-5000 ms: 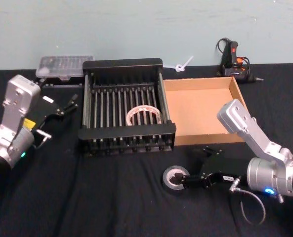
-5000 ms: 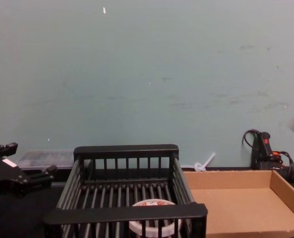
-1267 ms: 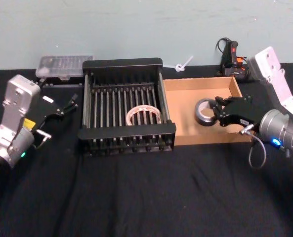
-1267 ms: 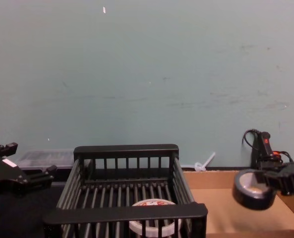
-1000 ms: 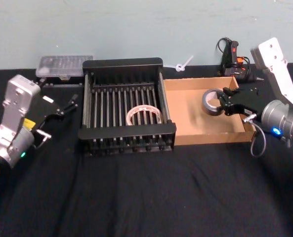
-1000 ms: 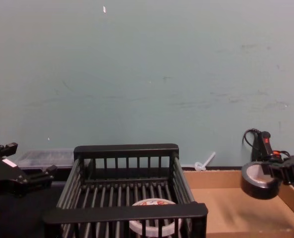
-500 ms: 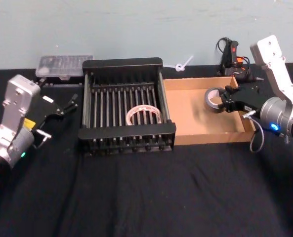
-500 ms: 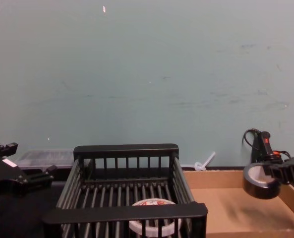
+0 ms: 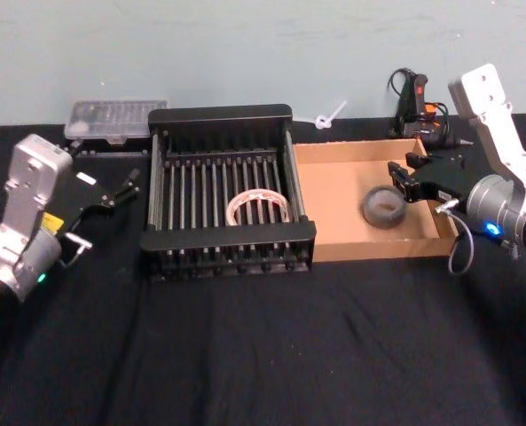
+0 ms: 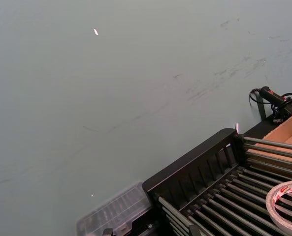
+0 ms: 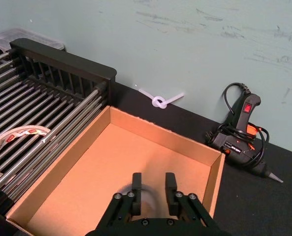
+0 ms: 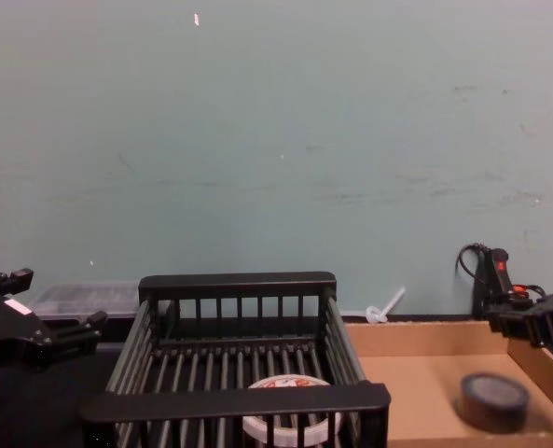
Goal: Pick up the white tape and place it into the black box , Pick up the silver tape and place it into the brown box.
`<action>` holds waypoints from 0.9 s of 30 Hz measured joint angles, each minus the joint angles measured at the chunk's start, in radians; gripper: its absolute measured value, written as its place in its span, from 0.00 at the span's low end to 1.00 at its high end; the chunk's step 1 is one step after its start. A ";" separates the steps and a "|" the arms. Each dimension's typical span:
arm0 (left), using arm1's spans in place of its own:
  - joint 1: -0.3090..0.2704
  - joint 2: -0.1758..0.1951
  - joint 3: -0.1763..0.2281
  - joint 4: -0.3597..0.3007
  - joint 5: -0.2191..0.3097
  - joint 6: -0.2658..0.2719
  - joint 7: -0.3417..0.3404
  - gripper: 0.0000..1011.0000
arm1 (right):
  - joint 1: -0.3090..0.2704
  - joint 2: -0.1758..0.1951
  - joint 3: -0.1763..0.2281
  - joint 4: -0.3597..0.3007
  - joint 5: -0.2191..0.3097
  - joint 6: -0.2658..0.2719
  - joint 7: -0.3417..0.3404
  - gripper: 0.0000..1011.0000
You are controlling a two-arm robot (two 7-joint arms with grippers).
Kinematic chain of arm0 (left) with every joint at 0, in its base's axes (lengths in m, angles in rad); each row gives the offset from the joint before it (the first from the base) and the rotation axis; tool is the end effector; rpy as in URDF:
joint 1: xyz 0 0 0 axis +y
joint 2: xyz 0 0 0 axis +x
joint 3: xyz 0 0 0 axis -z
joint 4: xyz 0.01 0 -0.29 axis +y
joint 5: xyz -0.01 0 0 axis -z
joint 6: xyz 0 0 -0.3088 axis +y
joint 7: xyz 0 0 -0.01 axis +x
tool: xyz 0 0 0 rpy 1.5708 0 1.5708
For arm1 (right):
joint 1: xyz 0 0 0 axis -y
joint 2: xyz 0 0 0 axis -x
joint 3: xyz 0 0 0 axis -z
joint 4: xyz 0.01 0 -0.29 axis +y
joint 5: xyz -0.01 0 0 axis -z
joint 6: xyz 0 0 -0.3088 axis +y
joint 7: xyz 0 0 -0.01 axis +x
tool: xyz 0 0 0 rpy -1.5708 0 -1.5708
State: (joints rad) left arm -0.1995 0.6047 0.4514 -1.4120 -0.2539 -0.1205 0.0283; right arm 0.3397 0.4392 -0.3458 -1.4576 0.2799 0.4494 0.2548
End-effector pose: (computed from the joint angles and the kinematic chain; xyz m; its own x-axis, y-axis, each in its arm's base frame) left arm 0.3581 0.0827 -0.3023 0.2923 0.8803 0.3737 -0.9553 0.2873 0.0703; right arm 0.4054 -0.0441 -0.2331 0.4586 -0.8782 0.1358 0.8376 0.3761 -0.3961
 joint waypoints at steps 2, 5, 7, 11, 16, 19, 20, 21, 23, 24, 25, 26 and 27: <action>0.000 0.000 0.000 0.000 0.000 0.000 0.000 0.99 | 0.000 0.000 0.000 0.000 0.000 0.000 0.000 0.34; 0.000 0.000 0.000 0.000 0.000 0.000 0.000 0.99 | 0.000 0.000 -0.001 -0.001 0.000 0.000 0.000 0.45; 0.000 0.000 0.000 0.000 0.000 0.000 0.000 0.99 | -0.001 0.001 -0.001 -0.001 0.000 -0.001 0.001 0.48; 0.000 0.000 0.000 0.000 0.000 0.000 0.000 0.99 | -0.001 0.001 -0.001 -0.001 0.001 -0.001 0.001 0.63; 0.000 0.000 0.000 0.000 0.000 0.000 0.000 0.99 | -0.001 0.001 -0.001 -0.002 0.001 -0.001 0.001 0.78; 0.000 0.000 0.000 0.000 0.000 0.000 0.000 0.99 | -0.002 0.001 -0.001 -0.002 0.001 -0.001 0.001 0.87; 0.000 0.000 0.000 0.000 0.000 0.000 0.000 0.99 | -0.002 0.002 -0.001 -0.002 0.001 -0.001 0.001 0.90; 0.000 0.000 0.000 0.000 0.000 0.000 0.000 0.99 | -0.002 0.002 -0.001 -0.002 0.002 -0.001 0.001 0.90; 0.000 0.000 0.000 0.000 0.000 0.000 0.000 0.99 | -0.002 0.002 -0.001 -0.002 0.002 -0.001 0.001 0.97; 0.000 0.000 0.000 0.000 0.000 0.000 0.000 0.99 | -0.002 0.002 -0.001 -0.002 0.002 -0.001 0.001 0.98; 0.000 0.000 0.000 0.000 0.000 0.000 0.000 0.99 | -0.002 0.002 -0.001 -0.002 0.002 -0.001 0.001 0.99; 0.000 0.000 0.000 0.000 0.000 0.000 0.000 0.99 | -0.002 0.002 -0.001 -0.002 0.002 -0.001 0.001 0.99; 0.000 0.000 0.000 0.000 0.000 0.000 0.000 0.99 | -0.002 0.002 -0.001 -0.002 0.002 -0.001 0.001 0.99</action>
State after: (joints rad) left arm -0.1995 0.6047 0.4514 -1.4120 -0.2539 -0.1206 0.0283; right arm 0.3381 0.4407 -0.3469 -1.4600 0.2817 0.4482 0.2558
